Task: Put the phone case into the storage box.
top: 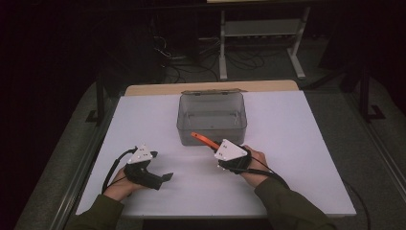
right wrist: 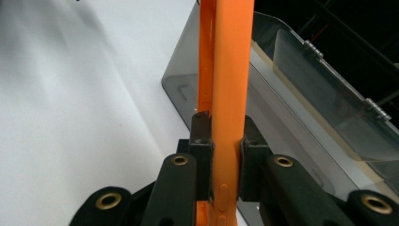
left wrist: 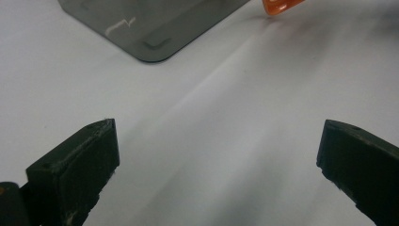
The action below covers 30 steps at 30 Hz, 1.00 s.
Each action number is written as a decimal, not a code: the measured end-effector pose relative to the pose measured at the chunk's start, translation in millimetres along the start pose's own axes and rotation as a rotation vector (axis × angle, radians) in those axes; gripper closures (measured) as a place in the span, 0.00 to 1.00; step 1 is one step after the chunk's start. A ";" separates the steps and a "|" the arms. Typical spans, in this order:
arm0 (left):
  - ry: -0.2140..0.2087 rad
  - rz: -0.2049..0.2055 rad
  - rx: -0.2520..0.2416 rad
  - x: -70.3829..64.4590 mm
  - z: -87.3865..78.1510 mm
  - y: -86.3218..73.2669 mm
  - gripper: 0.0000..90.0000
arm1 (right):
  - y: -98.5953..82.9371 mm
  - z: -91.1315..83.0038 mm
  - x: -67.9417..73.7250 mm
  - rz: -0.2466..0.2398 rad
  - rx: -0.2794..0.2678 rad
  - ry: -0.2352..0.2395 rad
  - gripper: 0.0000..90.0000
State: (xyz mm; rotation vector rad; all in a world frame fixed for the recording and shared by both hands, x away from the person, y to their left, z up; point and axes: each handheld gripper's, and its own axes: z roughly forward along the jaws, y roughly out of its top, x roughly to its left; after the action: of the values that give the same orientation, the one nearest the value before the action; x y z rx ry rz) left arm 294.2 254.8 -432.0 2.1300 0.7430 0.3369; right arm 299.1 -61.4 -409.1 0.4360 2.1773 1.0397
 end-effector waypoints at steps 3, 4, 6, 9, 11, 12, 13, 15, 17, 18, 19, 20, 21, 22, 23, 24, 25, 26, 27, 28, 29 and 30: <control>-0.001 -0.001 -0.001 0.0 0.0 -0.1 0.00 | -0.5 0.0 -2.3 0.031 -0.001 0.014 0.87; 0.000 -0.001 -0.001 0.0 0.0 -0.1 0.00 | -0.6 -0.1 -2.9 0.036 -0.001 0.017 0.87; 0.000 -0.001 -0.001 0.0 -0.1 0.0 0.00 | -1.0 -0.2 -5.1 0.063 -0.003 0.029 0.87; 0.001 0.000 -0.001 0.0 -0.3 0.2 0.00 | -1.5 -0.6 -8.7 0.092 -0.009 0.043 0.87; 0.001 0.002 -0.001 0.0 -0.3 0.2 0.00 | -1.8 -1.2 -11.0 0.114 -0.012 0.051 0.87; 0.001 0.000 -0.001 0.0 -0.3 0.2 0.00 | -2.1 -1.4 -11.9 0.122 -0.012 0.056 0.87; 0.001 0.001 -0.001 0.0 -0.3 0.2 0.00 | -2.6 -1.6 -13.0 0.137 -0.013 0.064 0.87; 0.001 0.001 0.000 -0.1 -0.3 0.2 0.00 | -3.3 -1.6 -14.8 0.156 -0.014 0.077 0.87; 0.001 0.000 -0.001 0.0 -0.3 0.2 0.00 | -3.8 -1.6 -16.2 0.173 -0.015 0.086 0.87; 0.001 0.000 0.000 0.0 -0.3 0.2 0.00 | -3.9 -1.6 -17.0 0.182 -0.017 0.091 0.87; 0.001 0.000 -0.001 0.0 -0.3 0.2 0.00 | -4.1 -1.6 -18.0 0.195 -0.020 0.098 0.87; 0.001 0.000 -0.001 0.1 -0.4 0.2 0.00 | -4.1 -1.6 -18.4 0.203 -0.020 0.101 0.87; 0.002 0.001 -0.001 0.1 -0.5 0.3 0.00 | -4.5 -1.6 -19.6 0.211 -0.020 0.108 0.87; 0.002 0.000 -0.002 0.0 -0.5 0.3 0.00 | -4.7 -1.7 -20.3 0.225 -0.019 0.114 0.87; 0.003 0.000 -0.002 0.0 -0.6 0.4 0.00 | -4.9 -1.6 -21.0 0.231 -0.020 0.119 0.87; 0.003 0.001 -0.002 -0.1 -0.6 0.4 0.00 | -5.1 -1.7 -21.7 0.242 -0.020 0.124 0.87; 0.003 0.001 -0.002 -0.2 -0.6 0.4 0.00 | -5.5 -1.6 -22.9 0.251 -0.022 0.131 0.87; 0.003 0.001 -0.002 -0.3 -0.7 0.5 0.00 | -5.7 -1.7 -23.8 0.264 -0.023 0.141 0.87; 0.003 0.001 -0.002 -0.2 -0.6 0.5 0.00 | -6.0 -1.7 -24.7 0.277 -0.024 0.149 0.87; 0.002 0.000 -0.002 -0.1 -0.5 0.5 0.00 | -6.3 -1.6 -25.6 0.286 -0.025 0.156 0.87; 0.002 0.001 -0.001 -0.1 -0.5 0.4 0.00 | -6.6 -1.5 -26.4 0.294 -0.024 0.163 0.87; 0.002 0.001 -0.001 -0.2 -0.5 0.4 0.00 | -6.9 -1.4 -27.1 0.301 -0.023 0.168 0.87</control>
State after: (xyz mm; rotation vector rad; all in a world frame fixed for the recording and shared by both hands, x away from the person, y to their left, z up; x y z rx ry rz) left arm 293.9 254.8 -431.4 2.1298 0.7427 0.3399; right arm 317.4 -81.4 -402.2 0.7045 2.2915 1.3019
